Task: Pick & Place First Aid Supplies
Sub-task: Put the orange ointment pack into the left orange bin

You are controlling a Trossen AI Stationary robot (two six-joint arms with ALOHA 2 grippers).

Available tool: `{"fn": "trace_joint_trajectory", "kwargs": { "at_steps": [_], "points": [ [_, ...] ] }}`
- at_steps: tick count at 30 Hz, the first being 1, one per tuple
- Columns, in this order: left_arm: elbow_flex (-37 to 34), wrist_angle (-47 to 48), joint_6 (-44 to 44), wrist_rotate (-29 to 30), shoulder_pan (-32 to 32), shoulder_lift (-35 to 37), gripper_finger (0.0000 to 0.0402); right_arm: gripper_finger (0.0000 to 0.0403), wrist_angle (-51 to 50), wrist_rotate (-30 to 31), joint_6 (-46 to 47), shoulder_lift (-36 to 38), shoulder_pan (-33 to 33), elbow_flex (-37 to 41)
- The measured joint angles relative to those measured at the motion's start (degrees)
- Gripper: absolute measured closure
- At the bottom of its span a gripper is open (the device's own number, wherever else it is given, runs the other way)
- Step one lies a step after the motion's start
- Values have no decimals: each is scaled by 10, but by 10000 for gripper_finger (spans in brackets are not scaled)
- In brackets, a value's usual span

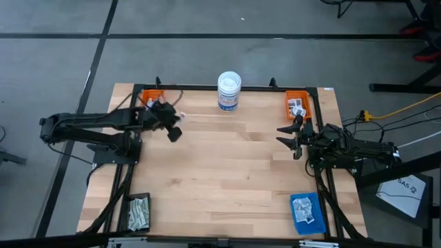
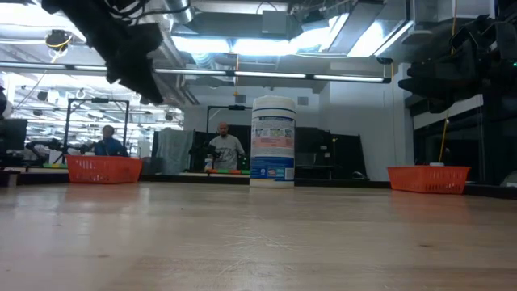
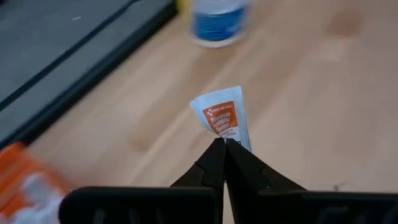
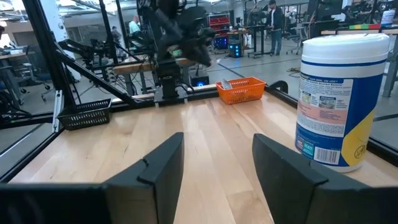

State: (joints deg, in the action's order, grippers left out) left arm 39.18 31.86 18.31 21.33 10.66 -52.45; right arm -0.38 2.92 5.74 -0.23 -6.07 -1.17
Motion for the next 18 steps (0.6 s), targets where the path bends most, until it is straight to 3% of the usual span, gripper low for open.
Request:
{"fn": "trace_joint_trajectory", "kwargs": {
  "at_steps": [12, 18],
  "points": [
    [0, 182, 24, 49, 182, 71, 400, 212, 0, 0, 0, 0, 0, 0],
    [0, 185, 27, 94, 241, 72, 400, 212, 0, 0, 0, 0, 0, 0]
  ]
}}
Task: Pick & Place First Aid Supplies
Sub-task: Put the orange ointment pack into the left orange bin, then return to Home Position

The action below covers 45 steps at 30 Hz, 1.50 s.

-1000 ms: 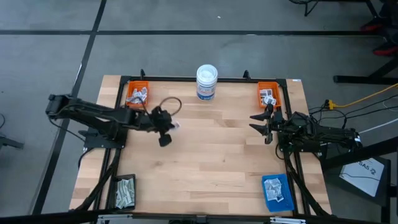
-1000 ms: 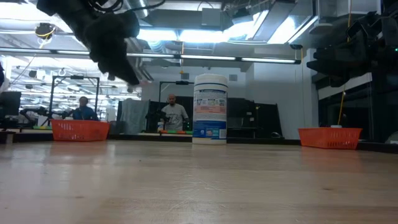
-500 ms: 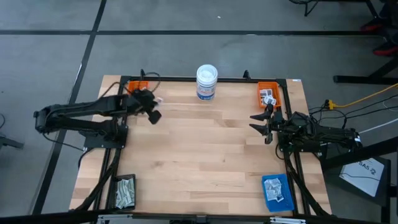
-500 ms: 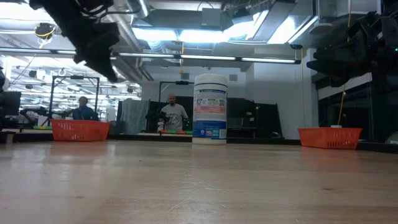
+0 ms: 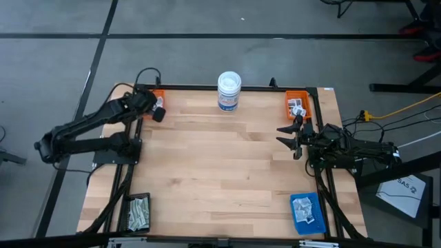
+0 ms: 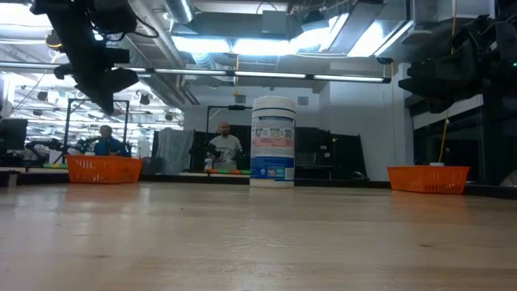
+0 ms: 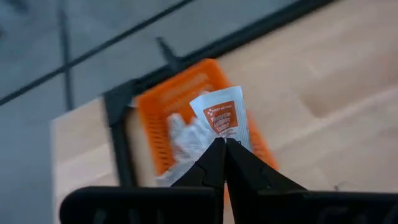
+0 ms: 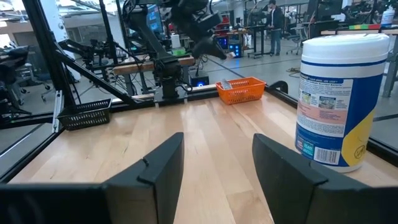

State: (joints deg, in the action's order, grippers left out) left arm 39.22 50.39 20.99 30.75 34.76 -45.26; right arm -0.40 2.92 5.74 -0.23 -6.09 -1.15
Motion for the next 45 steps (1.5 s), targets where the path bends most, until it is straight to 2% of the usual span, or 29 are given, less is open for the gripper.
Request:
{"fn": "trace_joint_trajectory", "kwargs": {
  "at_steps": [2, 6, 12, 15, 18, 23, 26, 29, 31, 34, 39, 41, 45],
  "points": [
    [0, 0, 2, 19, 18, -4, 401, 212, 0, 0, 0, 0, 0, 0],
    [0, -1, -6, 21, 51, -19, 392, 212, 0, 0, 0, 0, 0, 0],
    [0, -13, -31, 24, 76, -49, 351, 212, 0, 0, 0, 0, 0, 0],
    [0, -17, -41, 25, 81, -61, 324, 212, 0, 0, 0, 0, 0, 0],
    [0, -34, -64, 54, 81, -69, 300, 212, 0, 0, 0, 0, 0, 0],
    [0, -36, -69, 48, 56, -64, 283, 212, 0, 0, 0, 0, 0, 0],
    [-5, -83, -98, -7, 23, -57, 281, 212, 0, 0, 0, 0, 0, 0],
    [-36, -212, -152, -128, -21, -42, 284, 212, 0, 0, 0, 0, 0, 0],
    [-70, -314, -172, -196, -54, -29, 285, 212, 0, 0, 0, 0, 0, 0],
    [-136, -457, -205, -267, -105, -7, 285, 212, 0, 0, 0, 0, 0, 0],
    [-244, -643, -219, -423, -159, 36, 282, 212, 0, 0, 0, 0, 0, 0],
    [-283, -707, -219, -463, -176, 49, 282, 212, 0, 0, 0, 0, 0, 0],
    [-354, -818, -218, -487, -207, 67, 285, 212, 0, 0, 0, 0, 0, 0]
  ]
}}
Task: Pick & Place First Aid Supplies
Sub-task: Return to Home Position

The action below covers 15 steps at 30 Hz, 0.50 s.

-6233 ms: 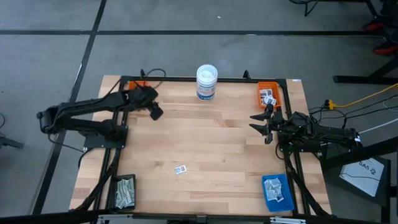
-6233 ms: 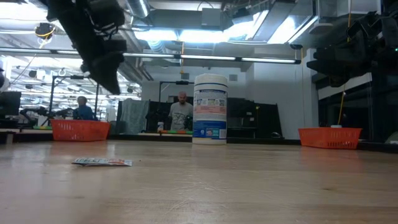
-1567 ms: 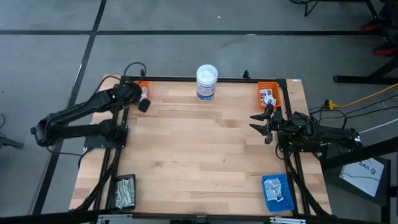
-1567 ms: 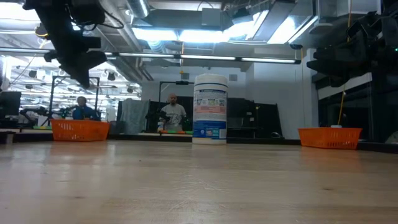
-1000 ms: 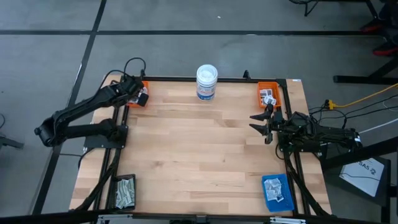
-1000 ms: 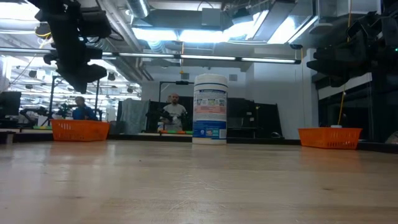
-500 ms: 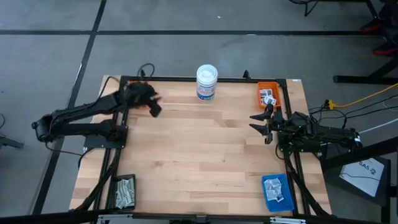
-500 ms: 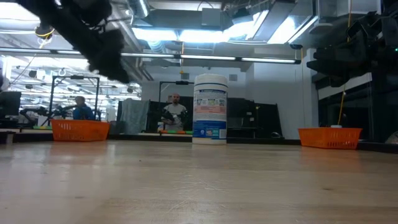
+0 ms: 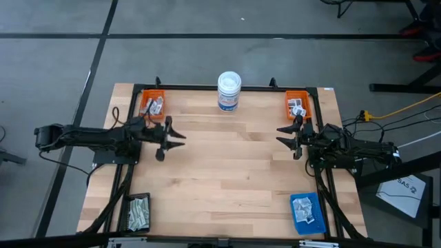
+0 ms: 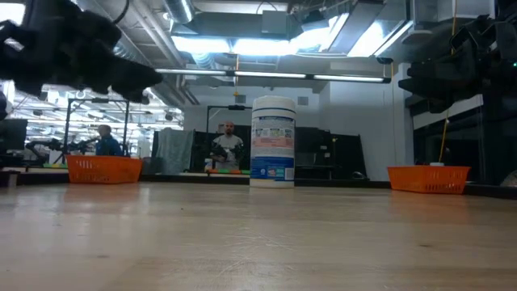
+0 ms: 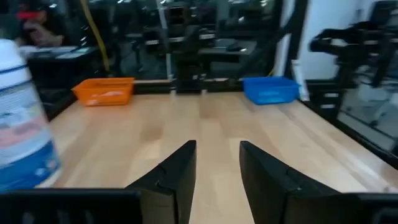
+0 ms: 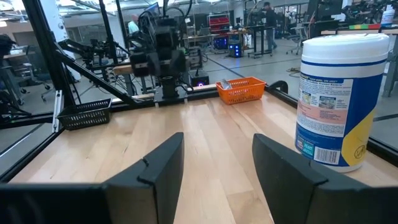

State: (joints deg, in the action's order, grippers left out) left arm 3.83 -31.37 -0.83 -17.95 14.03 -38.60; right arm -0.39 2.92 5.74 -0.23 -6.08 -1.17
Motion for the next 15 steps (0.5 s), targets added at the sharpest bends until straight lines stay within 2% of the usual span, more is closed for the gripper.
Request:
{"fn": "trace_joint_trajectory", "kwargs": {
  "at_steps": [2, 4, 6, 8, 15],
  "points": [
    [-32, -39, 0, -3, -13, 4, 285, 212, 0, 0, 0, 0, 0, 0],
    [-33, -18, 0, -9, -24, 8, 285, 212, 0, 0, 0, 0, 0, 0],
    [-34, -22, -2, -71, -27, 13, 286, 212, 0, 0, 0, 0, 0, 0],
    [-34, -23, -5, -103, -28, 26, 286, 212, 0, 0, 0, 0, 0, 0],
    [-34, 4, -10, -71, -5, 83, 284, 212, 0, 0, 0, 0, 0, 0]
  ]
}}
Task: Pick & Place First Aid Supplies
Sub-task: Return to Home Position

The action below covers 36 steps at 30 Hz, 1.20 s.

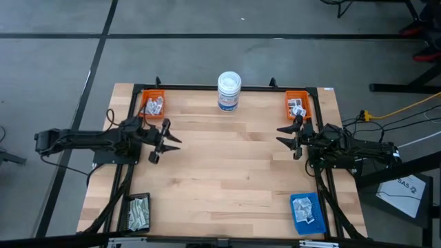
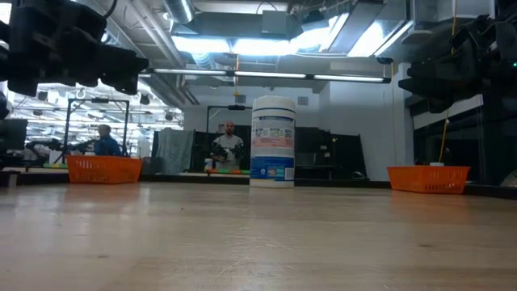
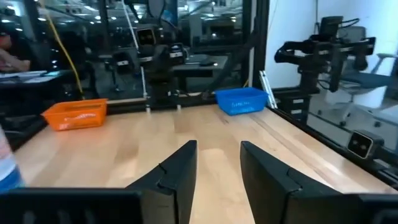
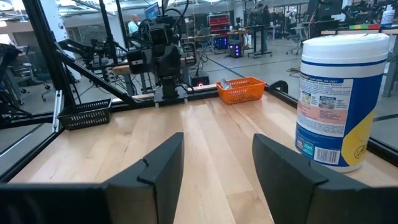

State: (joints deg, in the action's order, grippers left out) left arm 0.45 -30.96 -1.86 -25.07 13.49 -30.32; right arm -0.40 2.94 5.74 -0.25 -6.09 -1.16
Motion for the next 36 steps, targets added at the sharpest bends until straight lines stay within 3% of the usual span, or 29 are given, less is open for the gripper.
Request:
{"fn": "trace_joint_trajectory", "kwargs": {
  "at_steps": [5, 10, 18, 23, 28, 36],
  "points": [
    [0, 64, 8, 40, 19, 60, 285, 212, 0, 0, 0, 0, 0, 0],
    [0, 126, 30, 154, 6, 123, 287, 212, 0, 0, 0, 0, 0, 0],
    [0, 236, 23, 340, -72, 201, 288, 212, 0, 0, 0, 0, 0, 0],
    [0, 286, 11, 367, -112, 243, 284, 212, 0, 0, 0, 0, 0, 0],
    [0, 292, -30, 329, -132, 264, 282, 212, 0, 0, 0, 0, 0, 0],
    [0, 294, -35, 326, -137, 259, 285, 212, 0, 0, 0, 0, 0, 0]
  ]
}}
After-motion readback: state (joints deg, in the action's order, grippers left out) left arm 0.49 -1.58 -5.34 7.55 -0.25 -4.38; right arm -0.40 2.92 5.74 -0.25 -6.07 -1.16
